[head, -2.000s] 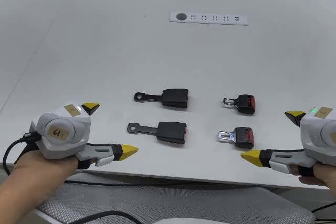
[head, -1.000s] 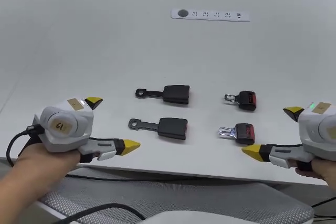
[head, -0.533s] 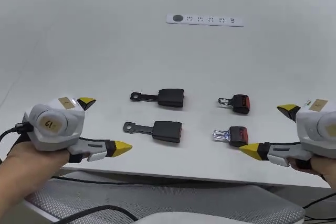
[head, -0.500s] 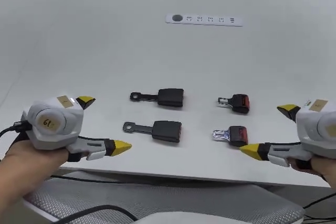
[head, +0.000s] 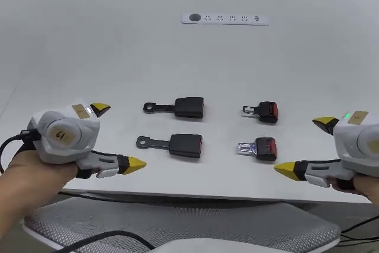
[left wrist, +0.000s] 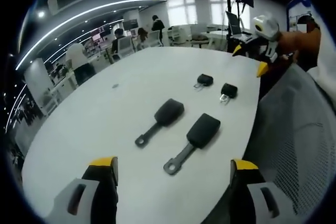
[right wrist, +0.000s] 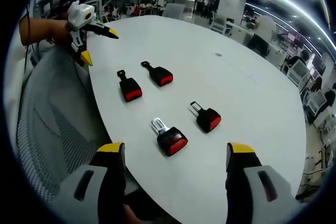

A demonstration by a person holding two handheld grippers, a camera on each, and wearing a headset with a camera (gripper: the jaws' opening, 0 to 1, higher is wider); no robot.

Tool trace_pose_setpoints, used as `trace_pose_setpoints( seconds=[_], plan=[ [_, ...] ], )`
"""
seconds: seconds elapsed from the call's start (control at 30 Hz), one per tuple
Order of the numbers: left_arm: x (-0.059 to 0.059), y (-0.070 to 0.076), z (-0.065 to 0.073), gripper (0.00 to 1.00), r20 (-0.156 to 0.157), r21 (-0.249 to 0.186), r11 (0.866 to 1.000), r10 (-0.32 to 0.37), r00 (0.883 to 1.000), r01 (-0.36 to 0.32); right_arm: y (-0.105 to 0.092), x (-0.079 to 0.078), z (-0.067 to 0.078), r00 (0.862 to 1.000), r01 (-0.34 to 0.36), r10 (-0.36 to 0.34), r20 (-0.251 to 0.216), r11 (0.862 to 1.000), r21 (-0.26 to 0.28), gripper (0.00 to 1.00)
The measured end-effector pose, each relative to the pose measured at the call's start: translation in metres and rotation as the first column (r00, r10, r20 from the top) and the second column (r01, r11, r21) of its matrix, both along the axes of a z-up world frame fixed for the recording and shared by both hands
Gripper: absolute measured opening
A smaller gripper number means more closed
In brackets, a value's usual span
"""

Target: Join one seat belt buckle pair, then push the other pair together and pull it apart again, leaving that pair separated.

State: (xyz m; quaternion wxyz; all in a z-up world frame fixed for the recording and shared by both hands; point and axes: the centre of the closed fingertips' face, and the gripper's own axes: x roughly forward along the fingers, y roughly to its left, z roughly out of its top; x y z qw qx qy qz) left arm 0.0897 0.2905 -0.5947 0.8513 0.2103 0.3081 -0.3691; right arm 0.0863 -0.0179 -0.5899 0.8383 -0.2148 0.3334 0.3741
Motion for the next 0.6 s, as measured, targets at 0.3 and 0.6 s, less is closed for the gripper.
trace_pose_setpoints(
  seconds=[0.3, 0.6],
  plan=[
    [0.008, -0.013, 0.012, 0.84, 0.069, 0.014, 0.995, -0.096, 0.993, 0.096, 0.004, 0.003, 0.002, 0.998, -0.045, 0.046, 0.032, 0.999, -0.018, 0.78],
    [0.002, -0.024, 0.004, 0.77, 0.001, 0.054, 0.988, -0.144, 0.99, 0.144, 0.006, 0.008, -0.003, 0.995, -0.095, 0.096, 0.026, 0.995, -0.033, 0.74]
  ],
)
